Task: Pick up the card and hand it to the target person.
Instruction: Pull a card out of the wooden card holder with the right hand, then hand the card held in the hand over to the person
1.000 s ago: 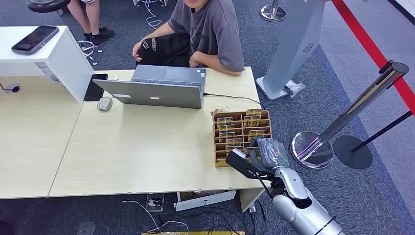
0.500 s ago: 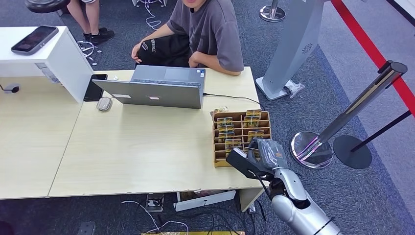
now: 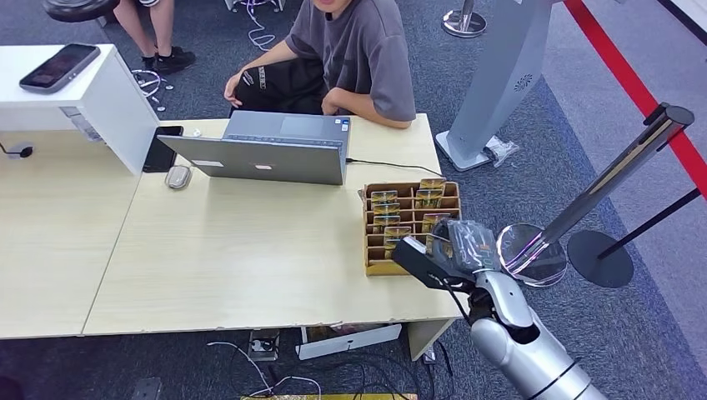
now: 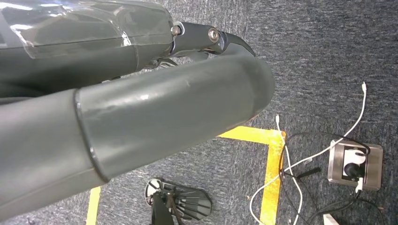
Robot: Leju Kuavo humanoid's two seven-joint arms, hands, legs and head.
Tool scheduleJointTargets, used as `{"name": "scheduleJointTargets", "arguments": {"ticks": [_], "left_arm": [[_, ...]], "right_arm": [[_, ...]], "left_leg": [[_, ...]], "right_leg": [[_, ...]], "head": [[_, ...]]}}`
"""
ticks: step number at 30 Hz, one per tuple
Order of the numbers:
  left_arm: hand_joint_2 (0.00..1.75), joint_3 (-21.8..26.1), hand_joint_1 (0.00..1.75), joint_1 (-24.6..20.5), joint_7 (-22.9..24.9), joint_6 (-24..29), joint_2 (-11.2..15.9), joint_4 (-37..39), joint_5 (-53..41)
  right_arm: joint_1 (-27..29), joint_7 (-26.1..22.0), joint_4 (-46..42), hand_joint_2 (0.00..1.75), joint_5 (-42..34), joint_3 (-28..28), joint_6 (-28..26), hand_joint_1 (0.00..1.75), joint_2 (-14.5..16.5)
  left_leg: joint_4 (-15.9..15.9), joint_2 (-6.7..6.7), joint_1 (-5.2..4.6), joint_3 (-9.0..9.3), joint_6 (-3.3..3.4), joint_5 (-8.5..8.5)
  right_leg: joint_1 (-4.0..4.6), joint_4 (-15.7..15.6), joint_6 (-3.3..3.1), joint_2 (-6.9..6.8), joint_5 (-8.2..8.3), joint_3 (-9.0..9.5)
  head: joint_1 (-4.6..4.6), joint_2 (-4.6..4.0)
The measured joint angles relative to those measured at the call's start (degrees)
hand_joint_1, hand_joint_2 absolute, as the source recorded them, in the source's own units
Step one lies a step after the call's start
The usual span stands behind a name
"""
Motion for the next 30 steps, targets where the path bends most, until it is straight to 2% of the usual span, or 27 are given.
{"name": "scheduleJointTargets", "arguments": {"ticks": [10, 18, 23, 30], "left_arm": [[0.00, 0.00, 0.00, 0.00, -0.52, -0.40, 0.02, 0.04, 1.53], [0.00, 0.00, 0.00, -0.01, -0.78, -0.62, 0.03, 0.07, 1.37], [0.00, -0.06, 0.00, -0.16, -1.13, -0.78, 0.03, 0.07, 0.33], [0.00, -1.23, 0.00, -0.33, -1.38, -0.91, 0.03, 0.07, -0.90]], "right_arm": [[-6.83, 2.20, -7.70, 1.75, 1.50, -1.64, 4.58, 1.62, -3.60], [-11.59, 1.52, -10.03, 1.75, 0.57, -1.63, 4.88, 1.72, -3.99], [-17.37, -3.00, -6.64, 1.75, 0.51, -0.93, -0.87, 1.73, -1.75], [-21.86, -7.41, 4.30, 1.75, 2.36, 0.35, -10.03, 1.75, 2.73]], "left_leg": [[0.01, 0.00, 0.01, -0.01, 0.00, 0.00], [0.00, -0.01, 0.01, -0.03, 0.00, 0.00], [0.00, -0.06, 0.02, -0.09, -0.03, 0.02], [0.00, -0.11, 0.03, -0.11, -0.03, 0.03]], "right_leg": [[0.01, 0.00, 0.00, 0.00, 0.00, -0.02], [0.01, 0.01, 0.00, -0.01, 0.00, -0.01], [0.01, 0.03, 0.00, -0.03, 0.00, -0.01], [0.02, 0.04, 0.00, -0.05, 0.00, -0.02]], "head": [[0.00, 0.00], [-0.02, 0.00], [0.00, 0.00], [-0.01, 0.00]]}}
